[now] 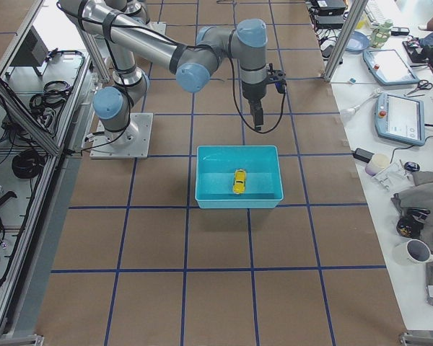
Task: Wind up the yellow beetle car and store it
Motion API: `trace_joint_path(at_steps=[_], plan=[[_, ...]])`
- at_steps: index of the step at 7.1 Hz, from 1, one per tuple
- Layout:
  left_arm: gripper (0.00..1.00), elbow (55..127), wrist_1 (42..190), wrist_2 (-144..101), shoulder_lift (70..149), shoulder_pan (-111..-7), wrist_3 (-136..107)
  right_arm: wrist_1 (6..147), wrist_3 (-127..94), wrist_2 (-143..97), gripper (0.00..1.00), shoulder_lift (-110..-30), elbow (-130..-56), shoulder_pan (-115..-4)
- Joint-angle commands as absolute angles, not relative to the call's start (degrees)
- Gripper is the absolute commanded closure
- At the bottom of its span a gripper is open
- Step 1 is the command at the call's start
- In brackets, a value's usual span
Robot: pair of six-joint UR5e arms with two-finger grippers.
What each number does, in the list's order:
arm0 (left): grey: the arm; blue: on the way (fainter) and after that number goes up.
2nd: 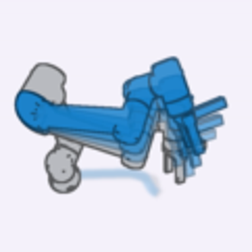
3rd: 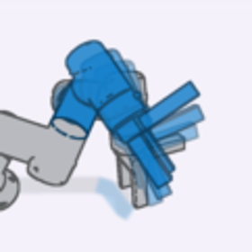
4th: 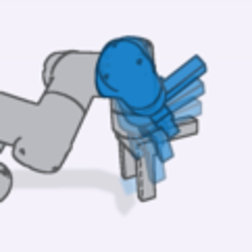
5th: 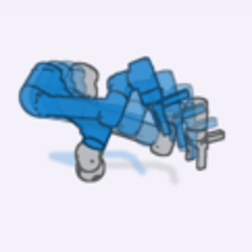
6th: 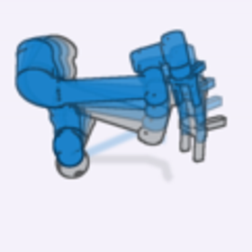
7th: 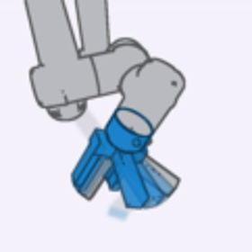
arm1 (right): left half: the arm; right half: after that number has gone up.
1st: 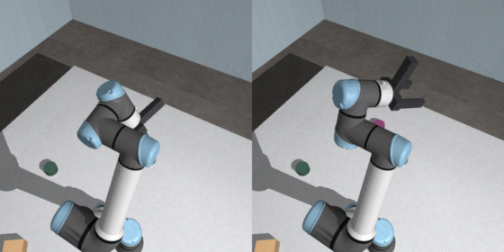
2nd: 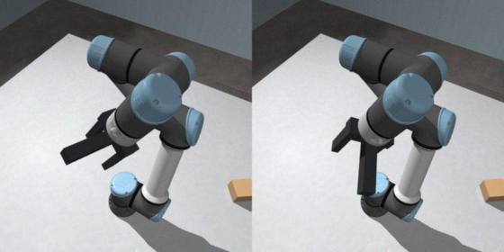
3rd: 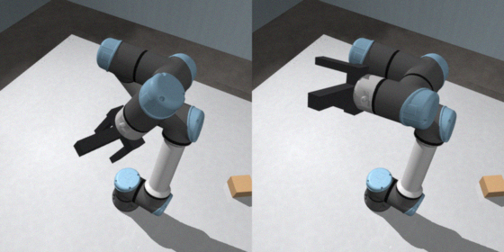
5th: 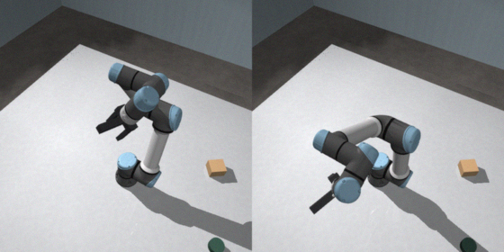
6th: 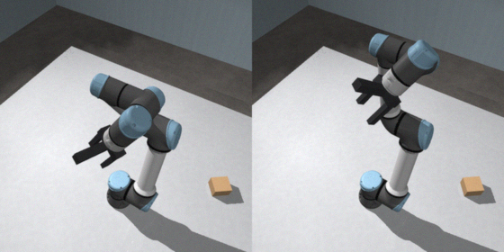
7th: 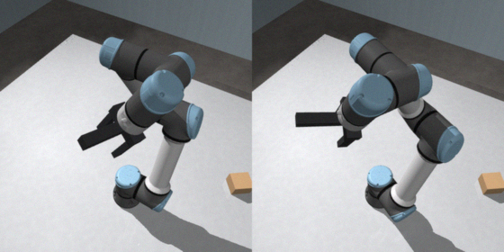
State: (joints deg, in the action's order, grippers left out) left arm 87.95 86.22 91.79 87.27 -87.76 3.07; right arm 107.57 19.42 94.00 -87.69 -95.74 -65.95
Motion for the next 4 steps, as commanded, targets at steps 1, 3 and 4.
trace_joint_path(at_steps=[1, 3, 4], plan=[[0.00, 87.98, 86.22, 91.85, 87.28, -87.63, 3.08, 99.08, -1.42, 94.04, 0.00, -91.75, -95.19, -74.39], [0.00, 88.07, 86.22, 91.85, 87.28, -87.80, 3.08, 94.06, -7.87, 93.87, 0.00, -92.90, -93.87, -83.01], [0.00, 88.07, 86.22, 91.76, 87.28, -87.80, 3.08, 94.13, -11.04, 91.69, 0.00, -92.81, -93.95, -86.36]])
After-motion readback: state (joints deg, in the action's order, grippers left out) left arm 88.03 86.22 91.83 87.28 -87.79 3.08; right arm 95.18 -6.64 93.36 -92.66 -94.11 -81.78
